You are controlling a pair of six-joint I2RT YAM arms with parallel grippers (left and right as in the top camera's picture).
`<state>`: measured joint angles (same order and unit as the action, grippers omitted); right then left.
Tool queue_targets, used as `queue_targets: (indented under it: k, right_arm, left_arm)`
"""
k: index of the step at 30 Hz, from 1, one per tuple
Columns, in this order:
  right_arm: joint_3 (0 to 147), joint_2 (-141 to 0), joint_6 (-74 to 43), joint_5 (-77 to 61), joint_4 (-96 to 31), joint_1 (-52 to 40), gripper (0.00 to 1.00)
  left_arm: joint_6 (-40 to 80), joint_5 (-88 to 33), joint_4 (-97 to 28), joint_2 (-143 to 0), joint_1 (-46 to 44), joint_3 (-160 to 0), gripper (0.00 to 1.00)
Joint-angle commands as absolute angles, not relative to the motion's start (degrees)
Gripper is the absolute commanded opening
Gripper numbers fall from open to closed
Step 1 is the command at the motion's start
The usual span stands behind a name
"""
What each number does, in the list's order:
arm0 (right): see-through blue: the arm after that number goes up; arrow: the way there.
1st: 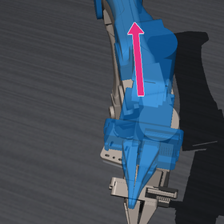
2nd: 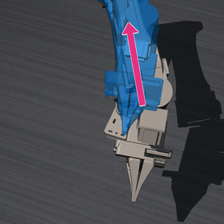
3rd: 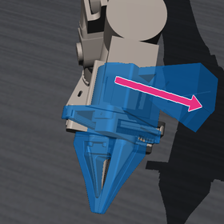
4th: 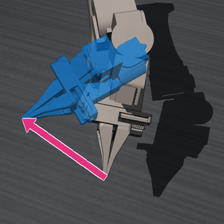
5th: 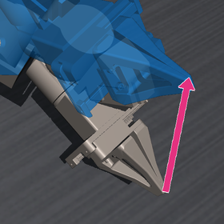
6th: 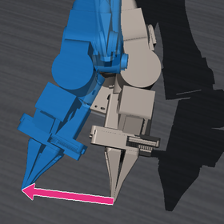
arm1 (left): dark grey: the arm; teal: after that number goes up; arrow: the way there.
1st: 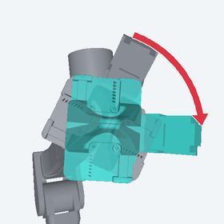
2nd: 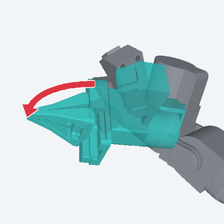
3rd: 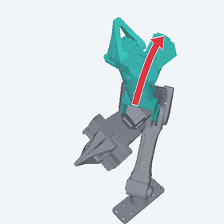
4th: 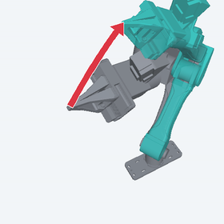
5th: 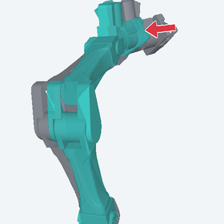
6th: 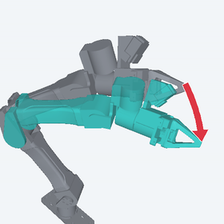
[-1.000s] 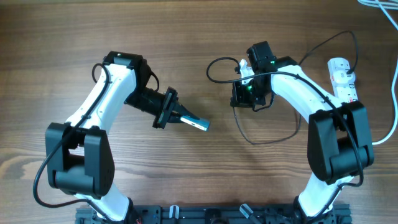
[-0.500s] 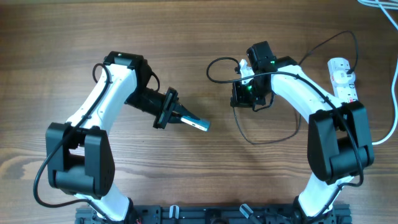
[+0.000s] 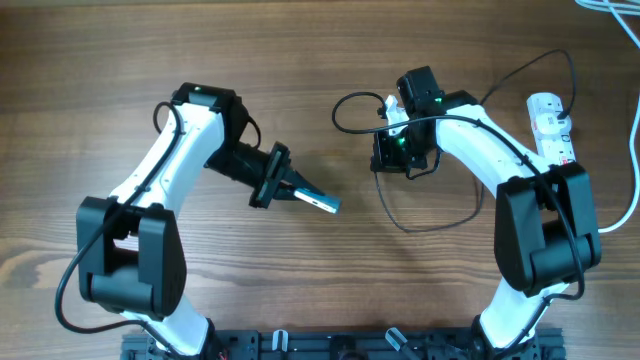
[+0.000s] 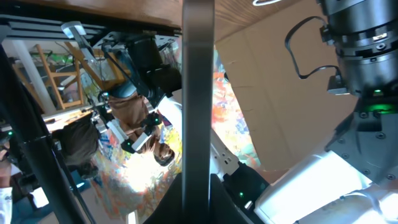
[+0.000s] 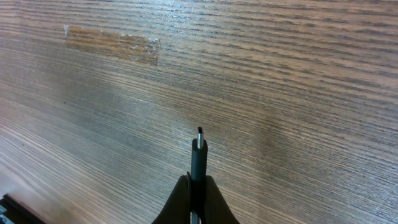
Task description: Plug charger to phone and switch on socket
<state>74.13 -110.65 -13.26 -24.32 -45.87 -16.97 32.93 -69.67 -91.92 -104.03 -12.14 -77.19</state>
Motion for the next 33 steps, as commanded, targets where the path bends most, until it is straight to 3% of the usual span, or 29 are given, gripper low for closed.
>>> queue_targets:
  k: [1,17,33]
  right_arm:
    - [75.13,-109.27,-13.67,-23.59,-45.95,-17.17,0.04]
    - [75.13,-109.27,-14.24,-23.62,-46.02,-17.17,0.04]
    - [75.13,-109.27,-11.79,-38.92,-49.78,-19.35,0.04]
  left_arm:
    - [33.95,-71.09,-92.18,-103.15,-12.93,-77.45,0.04]
    - [33.93,-71.05,-89.32,-103.15,-12.91,-77.45,0.04]
    - [27.18,-71.31,-51.92,-103.13,-8.21,-77.47,0.04]
